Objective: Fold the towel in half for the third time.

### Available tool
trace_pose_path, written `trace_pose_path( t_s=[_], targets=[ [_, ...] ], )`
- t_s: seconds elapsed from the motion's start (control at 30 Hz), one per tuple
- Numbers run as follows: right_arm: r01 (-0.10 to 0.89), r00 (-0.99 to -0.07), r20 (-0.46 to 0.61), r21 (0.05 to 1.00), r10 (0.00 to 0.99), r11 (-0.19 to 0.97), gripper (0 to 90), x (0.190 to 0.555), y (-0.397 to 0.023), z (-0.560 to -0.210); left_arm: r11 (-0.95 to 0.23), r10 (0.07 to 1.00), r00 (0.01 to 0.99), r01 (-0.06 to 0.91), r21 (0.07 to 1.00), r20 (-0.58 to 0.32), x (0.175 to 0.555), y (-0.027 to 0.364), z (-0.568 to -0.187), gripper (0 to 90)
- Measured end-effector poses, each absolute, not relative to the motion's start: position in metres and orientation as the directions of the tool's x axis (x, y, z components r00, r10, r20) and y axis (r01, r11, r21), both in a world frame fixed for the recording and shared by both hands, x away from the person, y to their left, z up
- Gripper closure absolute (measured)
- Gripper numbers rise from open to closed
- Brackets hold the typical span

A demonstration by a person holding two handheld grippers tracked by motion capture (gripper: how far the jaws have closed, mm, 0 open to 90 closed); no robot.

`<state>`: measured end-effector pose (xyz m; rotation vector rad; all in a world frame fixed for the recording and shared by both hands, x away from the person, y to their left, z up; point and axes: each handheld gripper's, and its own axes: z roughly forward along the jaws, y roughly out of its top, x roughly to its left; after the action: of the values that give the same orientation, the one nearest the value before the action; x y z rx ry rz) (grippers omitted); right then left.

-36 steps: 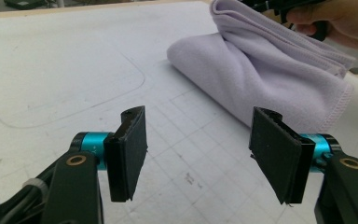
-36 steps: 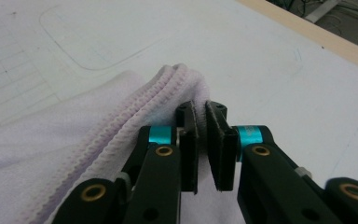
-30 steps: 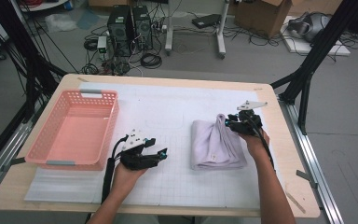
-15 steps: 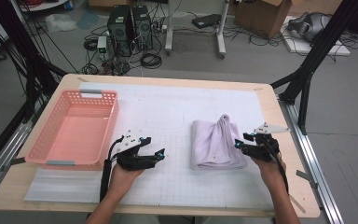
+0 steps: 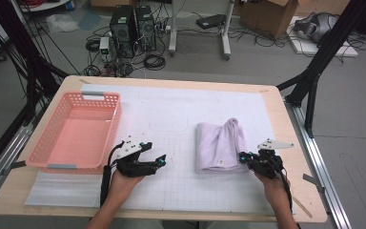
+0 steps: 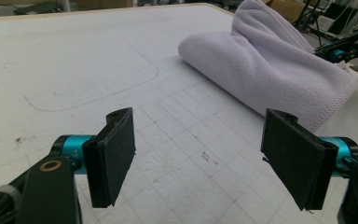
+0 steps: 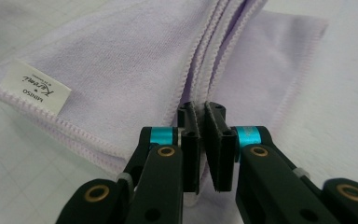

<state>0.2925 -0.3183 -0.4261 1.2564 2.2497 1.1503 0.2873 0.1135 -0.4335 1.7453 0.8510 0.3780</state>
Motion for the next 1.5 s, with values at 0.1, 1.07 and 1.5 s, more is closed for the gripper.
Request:
trace_pose_path(
  t_s=[0.1, 1.07, 1.5],
  targets=[
    [0.554, -0.542, 0.059, 0.775, 0.838, 0.303, 84.0, 0.285, -0.322, -0.422, -0.138, 0.706, 0.690, 0.353, 0.925, -0.158, 0.287, 0.114, -0.434, 26.5],
    [0.591, -0.468, 0.000, 0.744, 0.884, 0.313, 82.7, 0.267, -0.324, -0.424, -0.131, 0.709, 0.686, 0.355, 0.926, -0.163, 0.286, 0.117, -0.435, 26.6],
    [0.461, -0.535, -0.044, 0.821, 0.843, 0.336, 55.0, 0.347, -0.273, -0.395, -0.135, 0.706, 0.689, 0.358, 0.924, -0.164, 0.286, 0.116, -0.436, 26.6]
  ],
)
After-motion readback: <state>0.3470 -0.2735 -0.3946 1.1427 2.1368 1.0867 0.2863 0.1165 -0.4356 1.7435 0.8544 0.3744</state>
